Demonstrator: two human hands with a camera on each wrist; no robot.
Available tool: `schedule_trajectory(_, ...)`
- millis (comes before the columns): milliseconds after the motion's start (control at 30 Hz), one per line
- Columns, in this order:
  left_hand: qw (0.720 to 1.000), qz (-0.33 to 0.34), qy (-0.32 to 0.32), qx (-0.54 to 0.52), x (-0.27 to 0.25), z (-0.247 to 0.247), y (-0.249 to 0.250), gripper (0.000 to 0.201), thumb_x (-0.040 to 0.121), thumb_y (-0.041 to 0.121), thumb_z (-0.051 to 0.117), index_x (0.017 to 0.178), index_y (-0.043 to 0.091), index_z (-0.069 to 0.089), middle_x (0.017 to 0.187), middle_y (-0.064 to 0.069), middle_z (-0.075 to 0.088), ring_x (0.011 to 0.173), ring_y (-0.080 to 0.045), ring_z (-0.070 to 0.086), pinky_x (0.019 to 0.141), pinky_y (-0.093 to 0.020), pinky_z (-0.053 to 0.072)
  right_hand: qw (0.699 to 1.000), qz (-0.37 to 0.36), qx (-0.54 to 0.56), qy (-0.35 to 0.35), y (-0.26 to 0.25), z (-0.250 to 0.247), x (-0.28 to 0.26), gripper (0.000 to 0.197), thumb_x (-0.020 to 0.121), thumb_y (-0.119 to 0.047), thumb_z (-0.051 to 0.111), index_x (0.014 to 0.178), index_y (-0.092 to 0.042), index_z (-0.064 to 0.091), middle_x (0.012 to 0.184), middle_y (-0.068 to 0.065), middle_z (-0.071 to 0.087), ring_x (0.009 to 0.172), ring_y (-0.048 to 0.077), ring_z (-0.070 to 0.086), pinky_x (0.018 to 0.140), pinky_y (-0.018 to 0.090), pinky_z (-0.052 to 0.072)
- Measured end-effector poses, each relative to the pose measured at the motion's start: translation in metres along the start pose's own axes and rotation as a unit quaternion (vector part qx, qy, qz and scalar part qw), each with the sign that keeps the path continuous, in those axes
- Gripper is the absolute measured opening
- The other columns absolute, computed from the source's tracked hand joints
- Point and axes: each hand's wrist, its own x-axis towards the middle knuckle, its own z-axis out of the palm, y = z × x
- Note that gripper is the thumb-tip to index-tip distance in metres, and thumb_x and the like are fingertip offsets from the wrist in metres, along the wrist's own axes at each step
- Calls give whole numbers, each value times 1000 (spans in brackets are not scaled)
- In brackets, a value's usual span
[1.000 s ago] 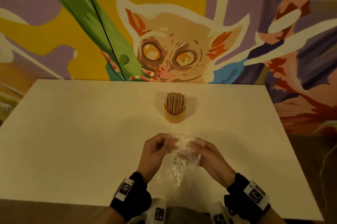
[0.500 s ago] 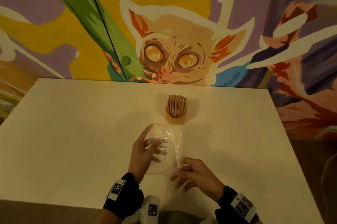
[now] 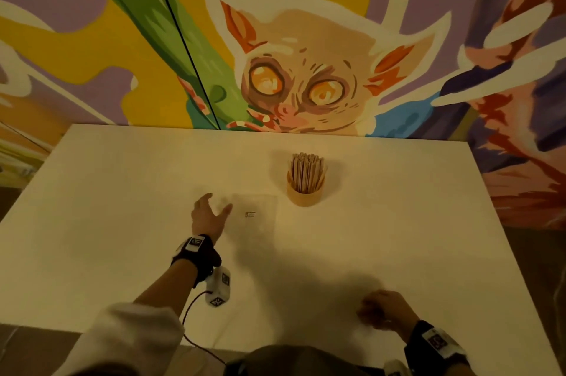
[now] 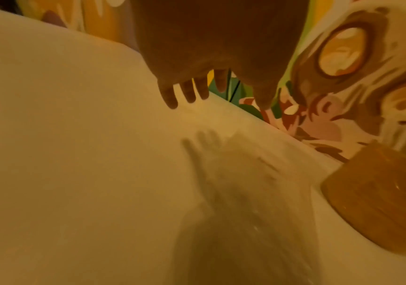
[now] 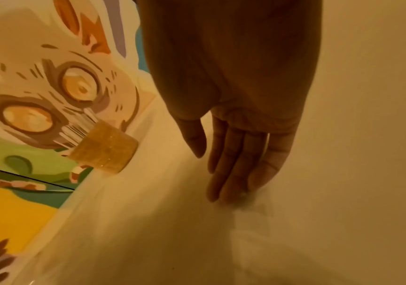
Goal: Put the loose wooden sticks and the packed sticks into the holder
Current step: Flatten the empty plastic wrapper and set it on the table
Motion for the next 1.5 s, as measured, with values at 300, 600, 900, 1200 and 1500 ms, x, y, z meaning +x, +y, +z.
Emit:
schedule_trajectory(300, 901, 292, -134, 293, 5, 52, 10, 50, 102, 32, 39, 151, 25, 31, 162, 3, 18, 149, -21, 17, 119, -42, 20, 997, 58, 20, 41, -15, 2, 9, 71, 99, -54, 41, 87, 10, 70, 76, 27, 73, 61, 35, 70, 55, 33, 56)
schedule_trajectory(600, 893, 225, -188, 341, 29, 75, -6, 63, 100, 52, 15, 154, 32, -9, 160, 10, -22, 149, -17, -19, 122, -47, -4, 989, 124, 48, 63, -18, 4, 28, 90, 92, -70, 38, 57, 8, 68, 55, 25, 63, 47, 34, 60, 57, 37, 52)
schedule_trajectory(900, 926, 187, -133, 300, 59, 95, 10, 63, 99, 57, 14, 152, 38, -16, 160, 11, -23, 148, -15, -21, 121, -46, -8, 991, 83, 20, 99, -19, 8, 26, 81, 93, -67, 38, 75, 5, 70, 57, 31, 64, 47, 40, 62, 55, 46, 57)
schedule_trajectory(1200, 924, 188, -133, 306, 64, 101, 0, 63, 100, 54, 11, 151, 35, -19, 159, 9, -26, 148, -16, -23, 121, -47, -9, 991, 91, -17, 101, -22, 9, 22, 94, 91, -71, 34, 64, 12, 71, 59, 32, 66, 47, 40, 65, 52, 44, 60)
schedule_trajectory(1500, 917, 187, -145, 321, 65, 102, 1, 64, 98, 55, 8, 152, 32, -18, 159, 7, -29, 147, -18, -25, 120, -48, -11, 991, 86, -14, 96, -23, 8, 21, 94, 92, -69, 33, 65, 12, 71, 59, 30, 66, 46, 37, 64, 52, 42, 59)
